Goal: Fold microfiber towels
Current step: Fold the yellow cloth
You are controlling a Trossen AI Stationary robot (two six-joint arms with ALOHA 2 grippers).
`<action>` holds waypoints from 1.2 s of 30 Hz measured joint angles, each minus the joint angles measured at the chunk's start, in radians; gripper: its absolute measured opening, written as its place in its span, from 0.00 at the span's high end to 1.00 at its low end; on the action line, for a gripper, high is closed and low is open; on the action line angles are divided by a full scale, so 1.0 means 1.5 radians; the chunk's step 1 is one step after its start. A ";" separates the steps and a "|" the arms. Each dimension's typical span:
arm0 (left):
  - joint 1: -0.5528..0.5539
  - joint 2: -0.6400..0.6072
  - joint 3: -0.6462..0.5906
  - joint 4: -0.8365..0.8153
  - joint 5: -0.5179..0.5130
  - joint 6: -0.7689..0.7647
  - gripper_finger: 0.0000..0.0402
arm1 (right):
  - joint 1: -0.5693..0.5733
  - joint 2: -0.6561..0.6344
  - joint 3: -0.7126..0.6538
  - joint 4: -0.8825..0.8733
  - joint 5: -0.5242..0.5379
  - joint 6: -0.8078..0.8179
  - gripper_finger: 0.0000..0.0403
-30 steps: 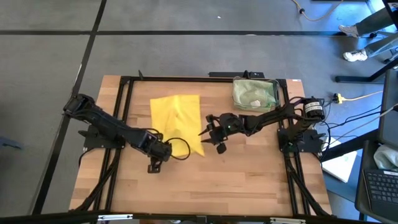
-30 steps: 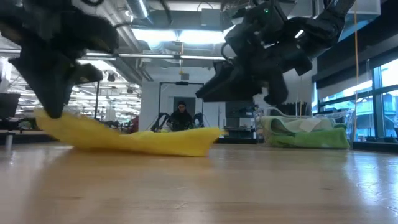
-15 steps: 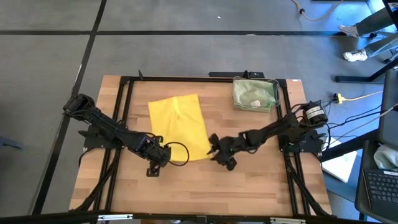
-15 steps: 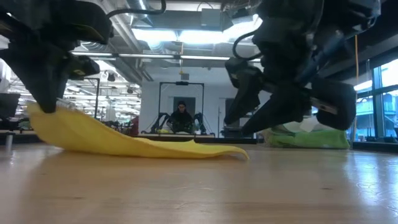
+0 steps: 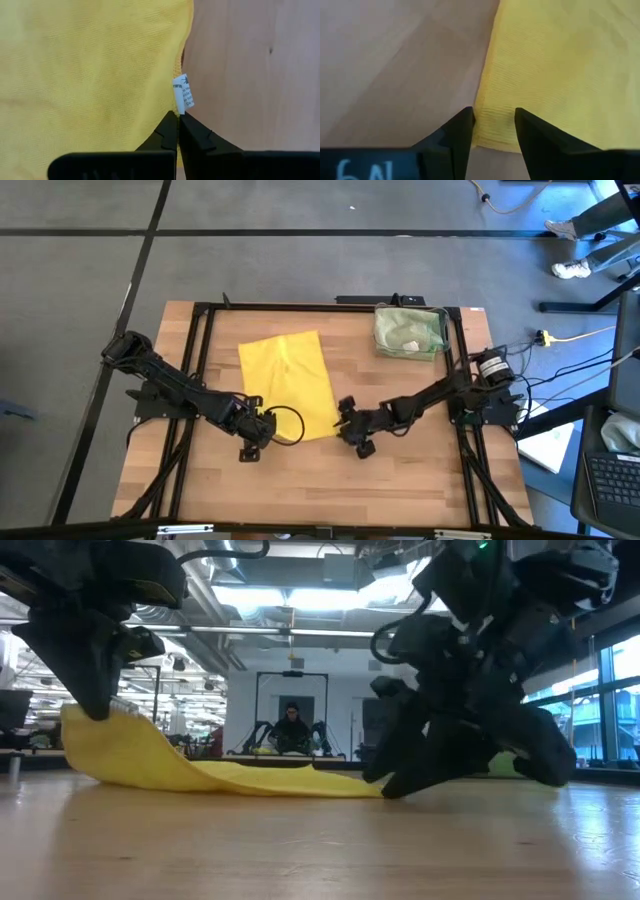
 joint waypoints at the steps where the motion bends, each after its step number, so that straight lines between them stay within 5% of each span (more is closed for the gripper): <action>1: 0.000 0.000 0.000 0.000 -0.001 -0.001 1.00 | 0.007 0.001 0.000 0.001 0.006 0.001 0.61; 13: 0.000 -0.001 0.001 0.004 -0.010 -0.017 1.00 | 0.032 -0.007 -0.001 -0.009 0.078 0.015 0.38; 25: -0.010 -0.001 0.104 -0.046 -0.077 0.007 1.00 | 0.006 -0.005 -0.001 0.003 0.108 -0.003 0.37; 36: -0.013 -0.001 0.114 -0.132 -0.156 -0.051 1.00 | 0.004 -0.005 -0.002 0.001 0.108 0.028 0.37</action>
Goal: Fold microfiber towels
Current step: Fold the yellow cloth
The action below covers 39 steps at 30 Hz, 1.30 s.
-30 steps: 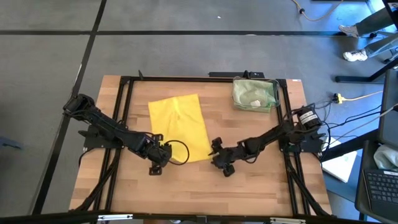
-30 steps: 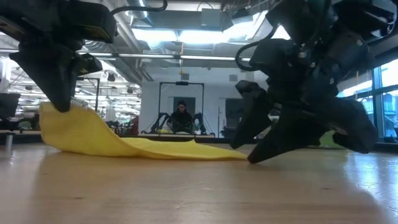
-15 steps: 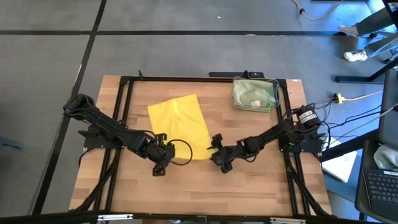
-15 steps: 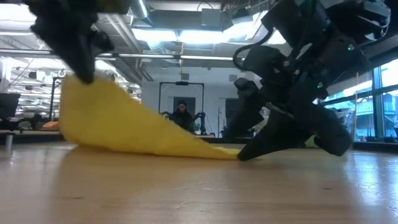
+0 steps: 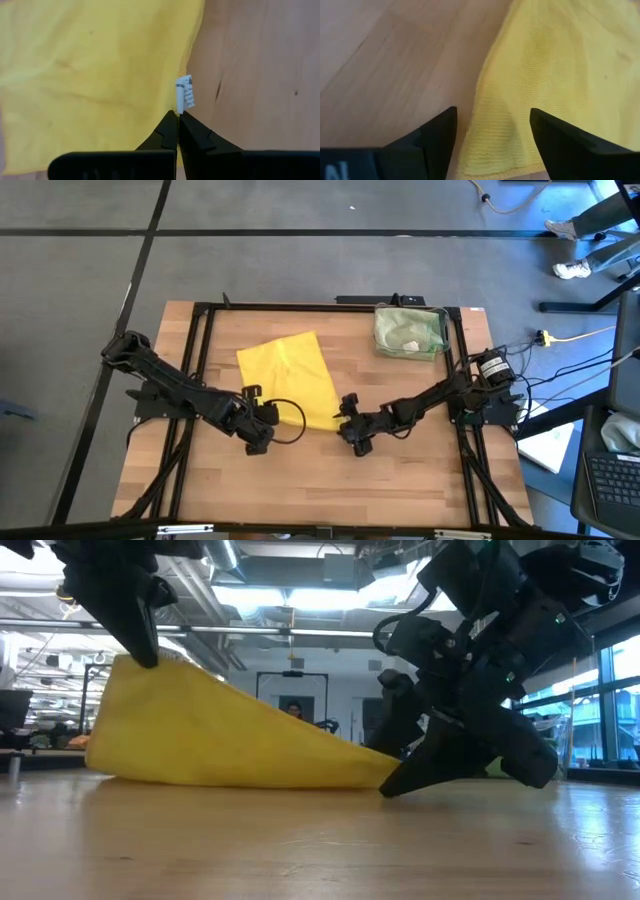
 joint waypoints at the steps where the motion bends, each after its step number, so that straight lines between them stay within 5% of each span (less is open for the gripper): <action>1: 0.000 0.000 0.000 0.001 0.000 0.000 1.00 | -0.001 0.000 0.000 0.000 0.000 0.003 0.38; 8: -0.002 0.000 0.000 -0.005 0.023 -0.001 1.00 | -0.002 0.000 0.000 -0.009 0.005 0.001 0.49; 17: -0.023 0.000 0.000 -0.019 0.039 -0.028 1.00 | 0.026 0.001 -0.001 -0.029 0.037 -0.071 0.97; 26: -0.052 0.000 0.000 -0.005 0.071 -0.048 1.00 | 0.038 -0.044 -0.001 -0.031 0.056 -0.096 0.99; 33: -0.034 0.000 0.000 -0.151 -0.117 -0.046 1.00 | -0.045 -0.089 0.000 -0.013 0.103 -0.172 0.99; 39: 0.004 0.000 -0.003 -0.253 -0.232 -0.087 1.00 | -0.202 -0.086 0.000 0.088 0.051 -0.244 0.98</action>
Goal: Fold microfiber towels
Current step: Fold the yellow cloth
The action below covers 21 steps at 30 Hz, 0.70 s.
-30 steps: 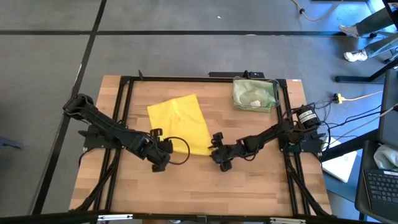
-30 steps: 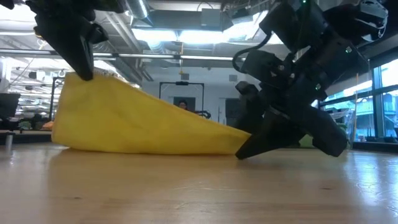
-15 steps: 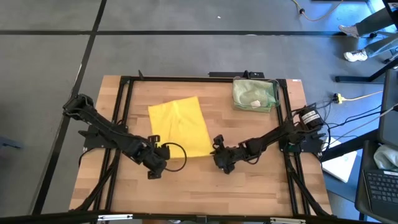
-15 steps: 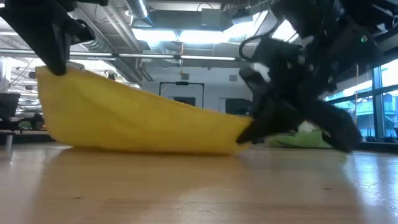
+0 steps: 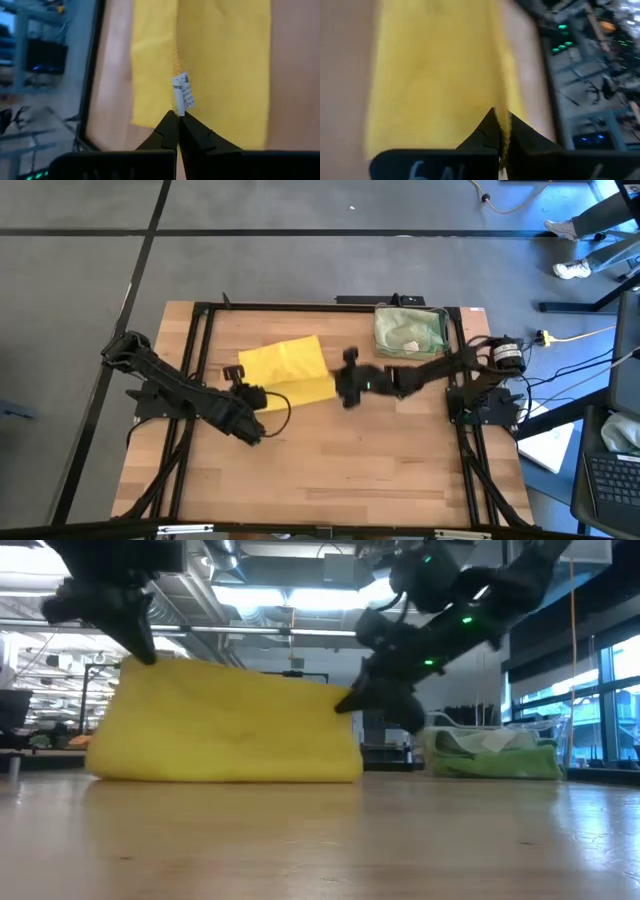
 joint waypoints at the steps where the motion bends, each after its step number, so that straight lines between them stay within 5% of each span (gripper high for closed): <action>1: 0.009 0.000 -0.007 0.000 -0.007 -0.001 1.00 | -0.023 0.000 0.003 0.017 -0.015 -0.009 0.98; 13: 0.099 0.000 -0.189 0.099 -0.080 -0.014 1.00 | -0.152 0.002 0.076 0.017 -0.211 -0.017 0.99; 21: 0.143 0.000 -0.267 0.208 -0.145 0.026 1.00 | -0.174 0.063 0.080 0.016 -0.230 -0.017 0.98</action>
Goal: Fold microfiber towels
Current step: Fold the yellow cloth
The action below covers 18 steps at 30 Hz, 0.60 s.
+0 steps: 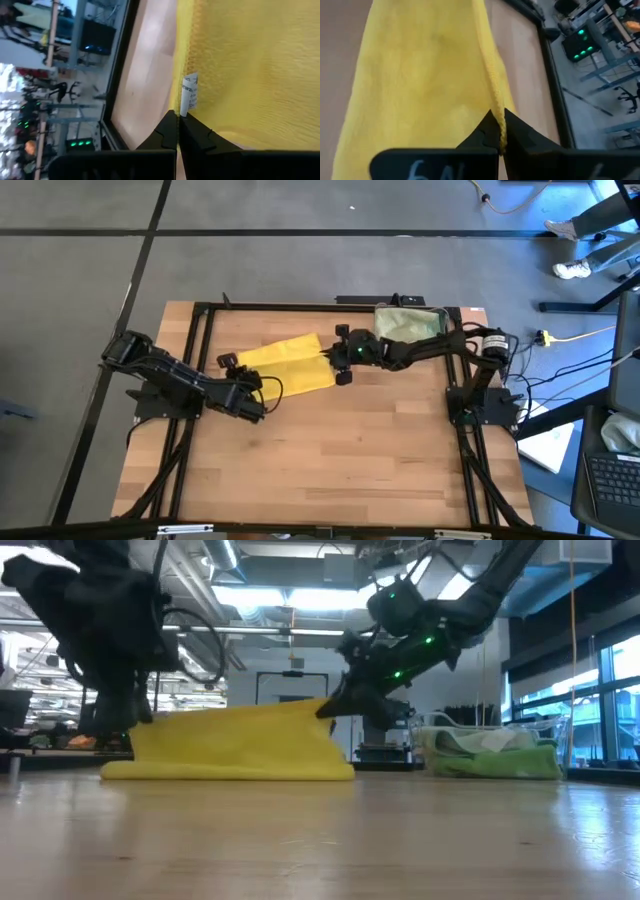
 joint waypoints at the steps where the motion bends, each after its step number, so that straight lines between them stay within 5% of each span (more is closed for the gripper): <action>1: 0.005 0.000 -0.010 0.004 -0.006 -0.003 1.00 | 0.000 0.012 0.007 0.001 0.000 0.000 0.98; 18: 0.127 0.000 -0.026 0.041 -0.021 -0.042 0.99 | -0.018 0.139 0.184 -0.123 0.129 -0.011 0.98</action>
